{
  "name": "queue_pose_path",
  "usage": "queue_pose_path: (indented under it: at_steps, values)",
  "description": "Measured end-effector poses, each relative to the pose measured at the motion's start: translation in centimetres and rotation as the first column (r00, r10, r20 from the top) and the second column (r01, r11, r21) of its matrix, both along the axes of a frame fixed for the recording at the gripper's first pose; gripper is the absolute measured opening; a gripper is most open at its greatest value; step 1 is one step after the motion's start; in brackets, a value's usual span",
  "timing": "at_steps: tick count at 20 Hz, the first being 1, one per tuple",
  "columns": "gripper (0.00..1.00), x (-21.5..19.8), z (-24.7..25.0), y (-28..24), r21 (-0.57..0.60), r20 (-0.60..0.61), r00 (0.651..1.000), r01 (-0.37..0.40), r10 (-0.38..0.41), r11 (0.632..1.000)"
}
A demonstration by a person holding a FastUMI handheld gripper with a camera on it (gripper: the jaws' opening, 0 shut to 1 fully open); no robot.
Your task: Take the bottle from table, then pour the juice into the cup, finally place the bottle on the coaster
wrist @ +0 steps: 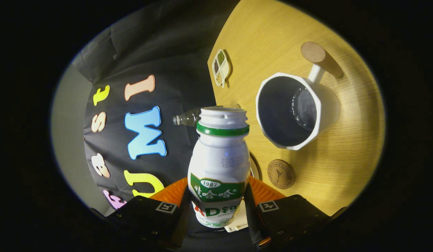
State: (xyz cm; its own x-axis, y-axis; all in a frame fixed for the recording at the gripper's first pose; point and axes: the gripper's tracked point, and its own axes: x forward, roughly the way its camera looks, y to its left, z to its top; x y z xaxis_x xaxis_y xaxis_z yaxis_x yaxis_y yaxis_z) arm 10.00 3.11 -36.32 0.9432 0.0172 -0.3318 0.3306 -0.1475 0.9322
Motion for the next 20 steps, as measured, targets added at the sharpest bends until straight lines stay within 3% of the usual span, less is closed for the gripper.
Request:
queue_pose_path:
  at_steps: [5, 11, 13, 17, 20]
  values:
    - [0.70, -0.2, -0.4, 1.6, -0.165, -0.024, 0.994, -0.113, 0.111, 0.980]
    - [0.70, -0.5, -0.6, 3.0, -0.361, -0.037, 0.972, -0.231, 0.233, 0.904]
    - [0.70, -0.5, -0.4, 4.0, -0.467, -0.052, 0.957, -0.276, 0.286, 0.840]
    - [0.70, -0.2, 0.0, 6.1, -0.665, -0.141, 0.907, -0.384, 0.397, 0.640]
    - [0.70, 0.4, 0.3, 7.4, -0.719, -0.150, 0.888, -0.400, 0.435, 0.568]
